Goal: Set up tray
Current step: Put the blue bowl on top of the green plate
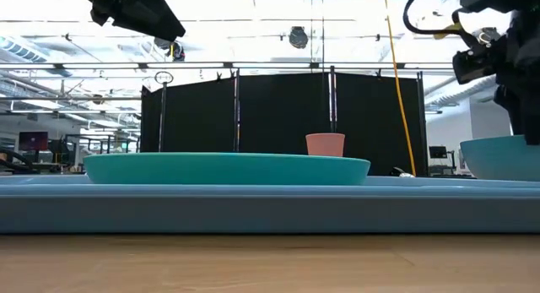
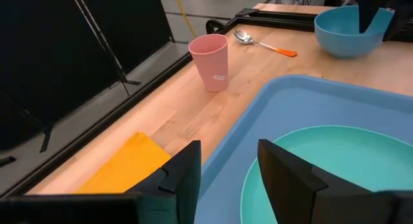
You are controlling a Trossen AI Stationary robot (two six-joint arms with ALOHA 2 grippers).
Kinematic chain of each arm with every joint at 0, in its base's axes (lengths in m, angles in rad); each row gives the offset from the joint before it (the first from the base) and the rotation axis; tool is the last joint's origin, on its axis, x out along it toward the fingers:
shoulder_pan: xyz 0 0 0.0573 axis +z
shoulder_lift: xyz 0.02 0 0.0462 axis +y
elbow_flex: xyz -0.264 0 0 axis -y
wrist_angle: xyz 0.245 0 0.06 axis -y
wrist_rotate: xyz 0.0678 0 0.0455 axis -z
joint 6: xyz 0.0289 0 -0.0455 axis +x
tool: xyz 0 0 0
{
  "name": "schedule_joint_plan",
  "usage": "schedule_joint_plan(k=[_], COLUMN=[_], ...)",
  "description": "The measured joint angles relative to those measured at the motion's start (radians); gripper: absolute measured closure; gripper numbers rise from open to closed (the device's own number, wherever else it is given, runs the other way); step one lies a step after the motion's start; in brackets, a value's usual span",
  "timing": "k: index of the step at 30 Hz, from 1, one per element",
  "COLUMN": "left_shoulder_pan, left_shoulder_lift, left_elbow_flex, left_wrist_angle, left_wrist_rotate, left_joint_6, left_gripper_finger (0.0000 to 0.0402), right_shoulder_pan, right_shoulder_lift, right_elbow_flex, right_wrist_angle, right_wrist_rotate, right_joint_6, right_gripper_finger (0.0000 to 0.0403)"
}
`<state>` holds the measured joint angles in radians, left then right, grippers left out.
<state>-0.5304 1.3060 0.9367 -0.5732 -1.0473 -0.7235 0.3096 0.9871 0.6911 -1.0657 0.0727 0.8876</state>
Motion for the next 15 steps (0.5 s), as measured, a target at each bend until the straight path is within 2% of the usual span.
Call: schedule_joint_plan(k=[5, 12, 15], left_shoulder_pan=[0.001, 0.001, 0.001], left_shoulder_lift=[0.0, 0.0, 0.0], left_elbow_flex=[0.0, 0.0, 0.0], left_wrist_angle=[0.0, 0.0, 0.0], left_wrist_rotate=[0.0, 0.001, 0.002], left_joint_6=[0.001, 0.003, 0.003], left_gripper_finger=[0.0243, 0.0243, 0.0243], right_shoulder_pan=[0.0, 0.0, 0.0], right_shoulder_lift=[0.0, 0.0, -0.001], right_elbow_flex=[-0.029, -0.061, -0.06], right_wrist_angle=[0.029, 0.056, 0.062], right_wrist_rotate=[-0.029, -0.076, -0.064], right_joint_6=[-0.014, -0.024, -0.041], right_gripper_finger=[0.0229, 0.0379, 0.039])
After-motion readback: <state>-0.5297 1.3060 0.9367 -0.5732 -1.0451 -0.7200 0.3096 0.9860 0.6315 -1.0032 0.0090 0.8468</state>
